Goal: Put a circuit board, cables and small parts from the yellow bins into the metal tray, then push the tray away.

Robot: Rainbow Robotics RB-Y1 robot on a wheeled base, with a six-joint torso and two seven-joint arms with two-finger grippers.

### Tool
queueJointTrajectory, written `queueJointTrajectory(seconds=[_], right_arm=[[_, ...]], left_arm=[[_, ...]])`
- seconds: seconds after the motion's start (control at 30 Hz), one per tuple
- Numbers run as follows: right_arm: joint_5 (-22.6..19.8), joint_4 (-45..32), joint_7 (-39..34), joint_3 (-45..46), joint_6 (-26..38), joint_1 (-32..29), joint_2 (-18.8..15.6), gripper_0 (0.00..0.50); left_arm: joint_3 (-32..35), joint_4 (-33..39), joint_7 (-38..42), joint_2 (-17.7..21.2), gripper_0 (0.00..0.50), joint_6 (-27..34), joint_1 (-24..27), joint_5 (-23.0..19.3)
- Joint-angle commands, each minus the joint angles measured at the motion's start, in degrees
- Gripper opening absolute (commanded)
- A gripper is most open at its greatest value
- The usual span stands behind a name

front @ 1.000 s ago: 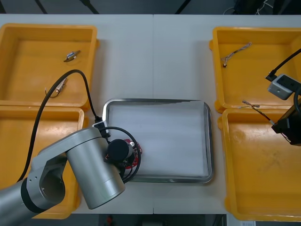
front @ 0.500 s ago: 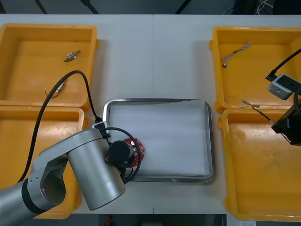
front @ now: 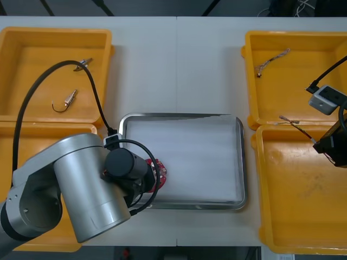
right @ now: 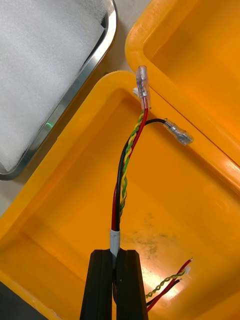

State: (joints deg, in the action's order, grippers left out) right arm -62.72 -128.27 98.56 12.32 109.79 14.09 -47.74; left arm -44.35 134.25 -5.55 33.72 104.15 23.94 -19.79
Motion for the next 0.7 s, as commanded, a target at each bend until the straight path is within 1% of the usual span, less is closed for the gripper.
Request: queueJointTrajectory(seconds=[0.03, 0.07, 0.1, 0.13, 0.17, 0.2, 0.27, 0.3, 0.33, 0.37, 0.43, 0.5, 0.53, 0.6, 0.7], right_arm=[[-0.48, -1.55, -0.39, -0.63, 0.21, 1.38, 0.72, 0.000], [-0.48, -1.55, -0.39, -0.63, 0.21, 1.38, 0.72, 0.000], [-0.48, -1.55, -0.39, -0.63, 0.21, 1.38, 0.72, 0.000], [-0.48, -1.55, -0.39, -0.63, 0.21, 1.38, 0.72, 0.000], [-0.48, -1.55, -0.39, -0.63, 0.21, 1.38, 0.72, 0.000], [-0.48, -1.55, -0.39, -0.63, 0.21, 1.38, 0.72, 0.000], [-0.57, -0.58, -0.39, -1.59, 0.21, 0.41, 0.98, 0.000], [-0.65, -0.67, -0.39, -1.59, 0.21, 0.50, 0.90, 0.000], [-0.74, -0.67, -0.30, -1.77, 0.21, 0.59, 0.98, 0.000], [-0.92, -0.76, -0.39, -1.77, 0.21, 1.03, 0.81, 0.000], [-2.50, -0.76, -0.30, -2.12, 0.21, 1.82, 0.28, 0.000], [-3.55, -0.76, -0.21, -2.65, 0.21, 2.61, 0.11, 0.000], [-4.43, -0.76, -0.30, -3.79, 0.21, 3.40, -0.42, 0.000], [-4.96, -1.11, -0.12, -6.08, 0.21, 4.98, -1.12, 0.000], [-5.05, -2.60, -0.39, -9.77, 0.21, 7.62, -1.92, 0.000]], left_arm=[[5.59, 6.20, 3.97, 4.16, 0.495, 3.17, 3.48, -6.05], [6.91, 7.17, 4.06, 5.04, 0.493, 3.96, 4.01, -7.90], [6.91, 7.17, 4.06, 5.04, 0.493, 3.96, 4.01, -7.90], [9.02, 8.40, 4.06, 6.71, 0.494, 5.01, 5.33, -11.06], [10.34, 8.93, 4.06, 7.85, 0.495, 5.36, 6.12, -13.08], [10.96, 9.10, 4.06, 8.64, 0.496, 5.54, 6.64, -14.23], [13.86, 9.28, 3.88, 11.72, 0.497, 5.45, 8.58, -19.06], [14.56, 9.28, 3.88, 12.42, 0.495, 5.36, 9.11, -20.20], [16.49, 9.10, 3.71, 14.44, 0.496, 5.19, 10.16, -23.02], [17.28, 8.93, 3.62, 15.24, 0.496, 5.10, 10.51, -24.25], [20.71, 7.87, 3.18, 18.31, 0.500, 4.40, 12.01, -29.26], [22.73, 6.64, 2.74, 20.07, 0.500, 3.61, 12.80, -32.42], [24.40, 5.41, 2.39, 21.48, 0.500, 3.08, 13.59, -35.14], [26.95, 3.30, 0.98, 23.06, 0.500, 2.64, 14.56, -38.75], [29.85, 0.49, -1.83, 24.82, 0.500, 2.90, 15.52, -42.26]])
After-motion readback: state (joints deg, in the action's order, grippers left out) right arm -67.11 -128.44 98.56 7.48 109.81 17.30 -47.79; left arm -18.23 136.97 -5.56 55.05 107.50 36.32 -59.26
